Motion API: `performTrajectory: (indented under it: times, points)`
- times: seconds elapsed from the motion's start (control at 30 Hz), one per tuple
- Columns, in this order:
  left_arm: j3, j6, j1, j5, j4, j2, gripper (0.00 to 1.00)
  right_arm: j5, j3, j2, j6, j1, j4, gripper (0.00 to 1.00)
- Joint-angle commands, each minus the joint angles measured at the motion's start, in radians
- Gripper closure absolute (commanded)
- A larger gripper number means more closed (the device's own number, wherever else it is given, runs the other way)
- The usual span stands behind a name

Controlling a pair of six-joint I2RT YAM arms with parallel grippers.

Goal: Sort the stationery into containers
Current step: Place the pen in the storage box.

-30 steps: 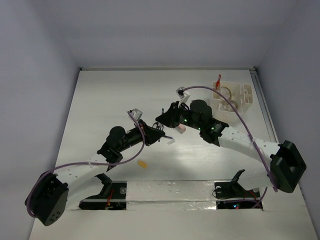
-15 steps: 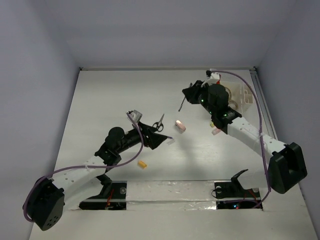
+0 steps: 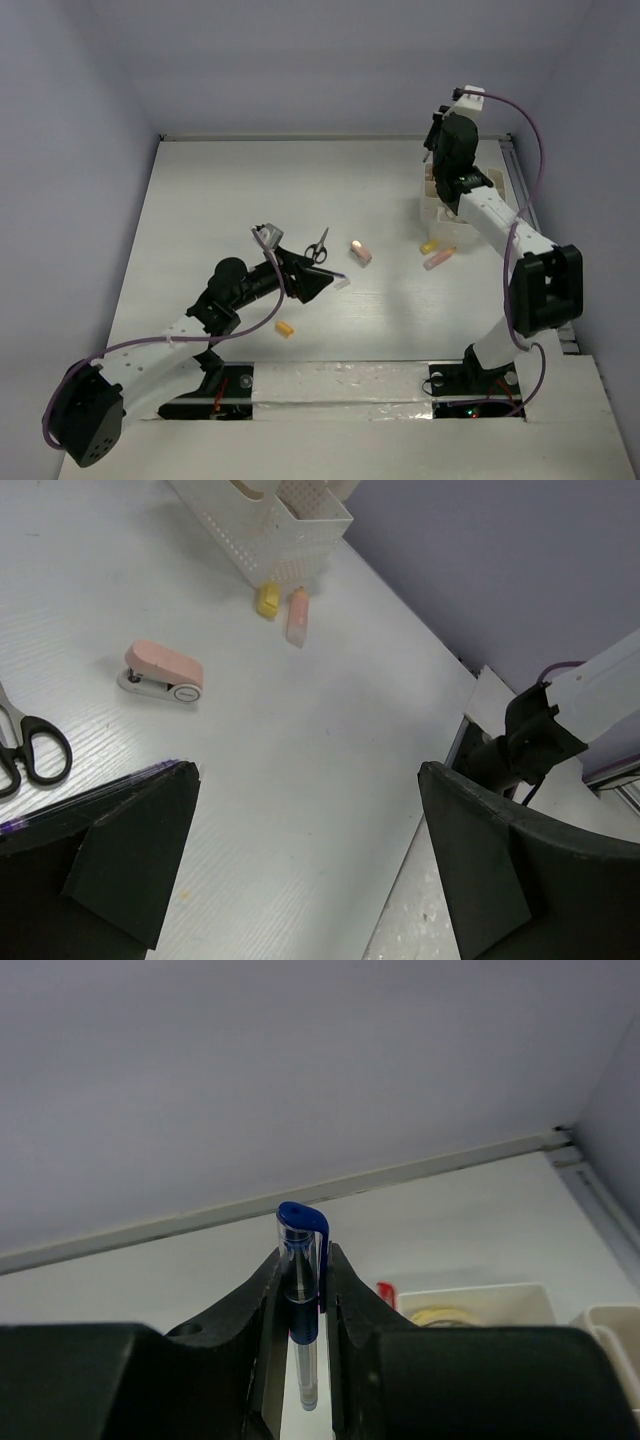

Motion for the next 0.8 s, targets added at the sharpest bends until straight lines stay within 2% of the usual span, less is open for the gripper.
performTrajectory:
  times: [0.0, 0.23, 0.57, 0.6, 0.7, 0.73, 0.77]
  points:
    - [-0.011, -0.008, -0.007, 0.036, 0.064, -0.008, 0.10, 0.114, 0.104, 0.087, -0.148, -0.020, 0.043, 1.00]
    - [-0.009, -0.008, -0.007, 0.034, 0.067, -0.002, 0.11, 0.145, 0.135, 0.181, -0.247, -0.020, 0.047, 1.00]
    - [-0.005, 0.001, -0.016, 0.023, 0.064, 0.025, 0.12, 0.125, 0.112, 0.219, -0.169, -0.038, -0.008, 0.99]
    - [-0.005, 0.001, -0.016, 0.020, 0.060, 0.023, 0.12, 0.123, 0.107, 0.216, -0.162, -0.038, -0.014, 0.97]
    - [-0.002, 0.011, -0.016, 0.007, 0.049, 0.025, 0.12, 0.123, 0.125, 0.209, -0.118, -0.038, -0.075, 0.76]
    - [-0.002, 0.012, -0.016, 0.000, 0.047, 0.028, 0.12, 0.123, 0.127, 0.203, -0.113, -0.038, -0.087, 0.62]
    - [0.000, 0.014, -0.016, -0.001, 0.046, 0.029, 0.12, 0.123, 0.129, 0.195, -0.109, -0.038, -0.101, 0.57]
